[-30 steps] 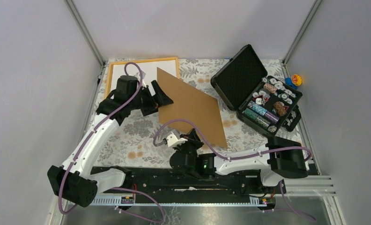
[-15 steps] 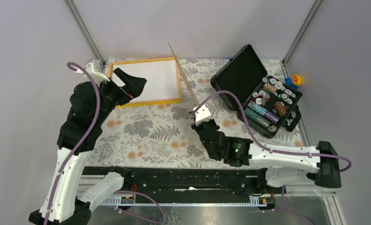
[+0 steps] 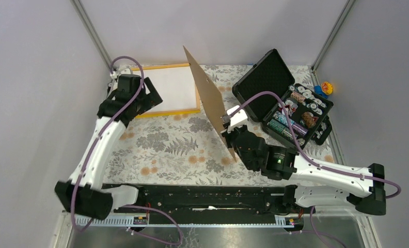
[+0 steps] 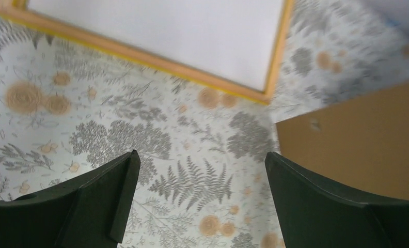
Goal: Put the photo into the frame
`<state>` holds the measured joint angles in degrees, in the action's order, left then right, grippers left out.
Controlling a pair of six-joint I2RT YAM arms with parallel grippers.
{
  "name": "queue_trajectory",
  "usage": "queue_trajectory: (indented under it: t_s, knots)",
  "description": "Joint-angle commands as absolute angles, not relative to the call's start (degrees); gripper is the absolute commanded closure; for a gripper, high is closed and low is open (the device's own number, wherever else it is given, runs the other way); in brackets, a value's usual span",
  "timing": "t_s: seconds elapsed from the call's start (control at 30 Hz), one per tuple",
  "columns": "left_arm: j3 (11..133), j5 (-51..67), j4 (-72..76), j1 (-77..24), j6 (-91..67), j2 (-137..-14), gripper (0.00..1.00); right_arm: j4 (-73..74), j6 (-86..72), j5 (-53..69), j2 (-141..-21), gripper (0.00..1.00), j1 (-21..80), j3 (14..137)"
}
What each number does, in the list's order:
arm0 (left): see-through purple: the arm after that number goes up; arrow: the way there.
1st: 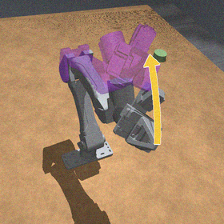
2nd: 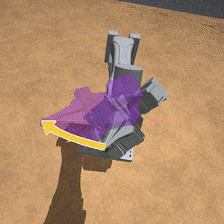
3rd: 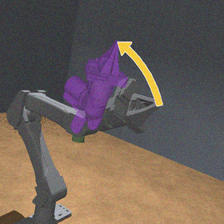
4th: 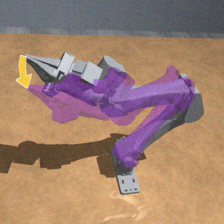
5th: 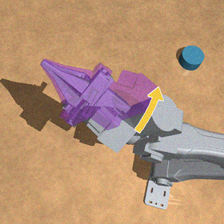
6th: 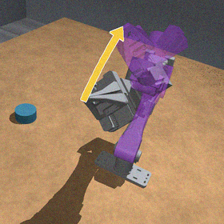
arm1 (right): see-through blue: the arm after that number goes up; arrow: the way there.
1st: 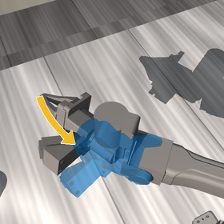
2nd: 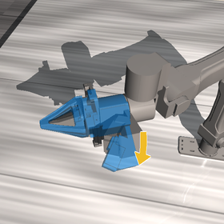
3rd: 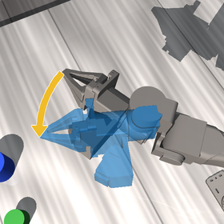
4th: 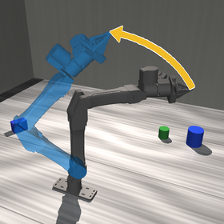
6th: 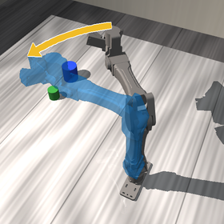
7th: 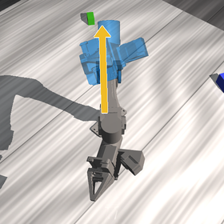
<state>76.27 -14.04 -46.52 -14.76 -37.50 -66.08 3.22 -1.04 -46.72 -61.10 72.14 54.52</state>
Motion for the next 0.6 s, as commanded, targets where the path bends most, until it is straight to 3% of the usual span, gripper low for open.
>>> queue_trajectory:
  t_s: [0.0,0.1,0.57]
  knots:
    - [72.87,3.3,-43.07,-5.43,-32.39,-73.72,0.01,-0.35,-3.13,-44.34,-57.04,1.0,70.79,59.97]
    - [71.92,8.94,-40.53,-2.31,-30.9,-80.6,0.01,-0.35,-5.13,-42.47,-56.01,1.0,70.67,59.91]
    - [77.23,7.19,-27.17,-1.52,-29.84,-98.26,0.01,-0.35,-5.81,-41.92,-49.58,1.0,69.96,56.01]
